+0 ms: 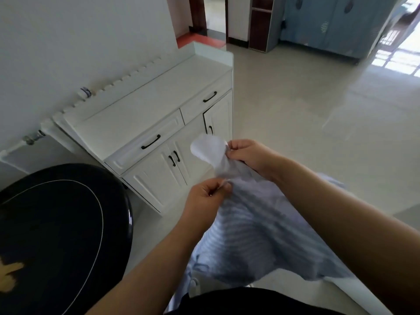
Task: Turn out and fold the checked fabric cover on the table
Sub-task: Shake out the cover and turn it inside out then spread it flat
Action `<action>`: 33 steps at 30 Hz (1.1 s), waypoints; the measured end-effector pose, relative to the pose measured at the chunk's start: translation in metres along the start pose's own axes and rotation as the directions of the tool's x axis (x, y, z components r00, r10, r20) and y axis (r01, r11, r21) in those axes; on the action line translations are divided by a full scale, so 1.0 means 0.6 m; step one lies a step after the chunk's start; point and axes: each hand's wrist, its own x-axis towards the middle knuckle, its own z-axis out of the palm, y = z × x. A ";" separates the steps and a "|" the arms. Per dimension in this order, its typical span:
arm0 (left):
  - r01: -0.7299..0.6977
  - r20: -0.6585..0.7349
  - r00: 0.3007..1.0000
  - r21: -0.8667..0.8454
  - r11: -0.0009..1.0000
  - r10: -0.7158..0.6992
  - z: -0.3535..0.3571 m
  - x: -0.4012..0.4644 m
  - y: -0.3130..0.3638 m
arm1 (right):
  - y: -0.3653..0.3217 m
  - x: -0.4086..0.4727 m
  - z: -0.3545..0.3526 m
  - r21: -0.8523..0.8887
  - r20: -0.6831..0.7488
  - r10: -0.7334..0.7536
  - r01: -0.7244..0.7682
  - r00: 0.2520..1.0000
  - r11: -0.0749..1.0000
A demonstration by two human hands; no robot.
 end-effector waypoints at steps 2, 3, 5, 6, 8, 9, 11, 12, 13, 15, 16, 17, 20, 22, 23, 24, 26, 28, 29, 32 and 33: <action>-0.060 -0.097 0.993 0.025 0.998 0.062 -0.023 0.002 0.022 | -0.026 -0.016 0.017 -0.085 0.013 -0.094 0.094 0.996 0.992; -0.081 -0.129 0.988 0.031 0.996 0.085 -0.036 0.003 0.028 | -0.036 -0.022 0.023 -0.103 0.025 -0.132 0.134 0.991 0.986; -0.119 -0.165 0.979 0.033 0.992 0.123 -0.061 0.003 0.044 | -0.056 -0.035 0.035 -0.084 0.058 -0.165 0.170 0.985 0.982; -0.136 -0.178 0.974 0.028 0.990 0.139 -0.071 0.002 0.054 | -0.061 -0.036 0.037 -0.040 0.065 -0.164 0.167 0.984 0.985; -0.186 -0.196 0.963 0.002 0.983 0.183 -0.085 -0.002 0.072 | -0.076 -0.039 0.043 0.095 0.043 -0.135 0.131 0.990 0.987; -0.206 -0.201 0.959 -0.012 0.979 0.199 -0.091 -0.004 0.080 | -0.084 -0.041 0.046 0.161 0.047 -0.129 0.120 0.991 0.980; -0.214 -0.206 0.958 -0.045 0.976 0.201 -0.103 -0.005 0.096 | -0.100 -0.044 0.056 0.219 0.109 -0.148 0.121 0.983 0.968; -0.208 -0.200 0.961 -0.054 0.977 0.193 -0.110 -0.004 0.103 | -0.106 -0.046 0.063 0.183 0.121 -0.153 0.130 0.981 0.975; -0.210 -0.188 0.962 -0.056 0.976 0.196 -0.118 -0.002 0.107 | -0.113 -0.048 0.072 0.120 0.109 -0.158 0.145 0.981 0.982; -0.219 -0.159 0.966 -0.071 0.973 0.206 -0.131 0.001 0.114 | -0.122 -0.047 0.091 0.057 0.036 -0.192 0.190 0.981 0.980; -0.217 -0.153 0.967 -0.086 0.972 0.202 -0.137 0.001 0.118 | -0.125 -0.045 0.100 0.081 -0.004 -0.209 0.208 0.978 0.975; -0.213 -0.152 0.969 -0.104 0.972 0.196 -0.142 0.003 0.119 | -0.127 -0.041 0.109 0.109 -0.040 -0.220 0.223 0.975 0.969; -0.203 -0.150 0.972 -0.131 0.970 0.183 -0.157 0.007 0.120 | -0.119 -0.026 0.123 0.089 -0.103 -0.227 0.237 0.968 0.967; -0.200 -0.127 0.974 -0.109 0.974 0.186 -0.169 0.009 0.119 | -0.109 -0.017 0.127 0.089 -0.081 -0.216 0.223 0.973 0.971; -0.199 -0.109 0.976 -0.093 0.975 0.189 -0.175 0.009 0.118 | -0.102 -0.012 0.132 0.110 -0.058 -0.195 0.200 0.979 0.974; -0.200 -0.090 0.977 -0.075 0.977 0.193 -0.180 0.009 0.117 | -0.092 -0.006 0.137 0.137 -0.033 -0.170 0.173 0.985 0.975; -0.188 -0.077 0.980 -0.033 0.982 0.185 -0.189 0.007 0.113 | -0.075 0.000 0.157 0.198 0.035 -0.121 0.112 0.992 0.974; -0.163 -0.084 0.983 0.000 0.987 0.163 -0.198 0.006 0.113 | -0.064 0.005 0.180 0.281 0.105 -0.102 0.069 0.989 0.957; -0.156 -0.084 0.984 0.009 0.988 0.156 -0.203 0.005 0.114 | -0.059 0.006 0.190 0.339 0.140 -0.104 0.051 0.985 0.939; -0.178 -0.123 0.976 0.045 0.983 0.182 -0.223 0.004 0.118 | -0.051 0.006 0.203 0.464 0.211 -0.108 -0.002 0.971 0.886; -0.198 -0.148 0.967 0.075 0.977 0.207 -0.231 0.004 0.119 | -0.050 0.005 0.205 0.477 0.234 -0.123 -0.003 0.964 0.879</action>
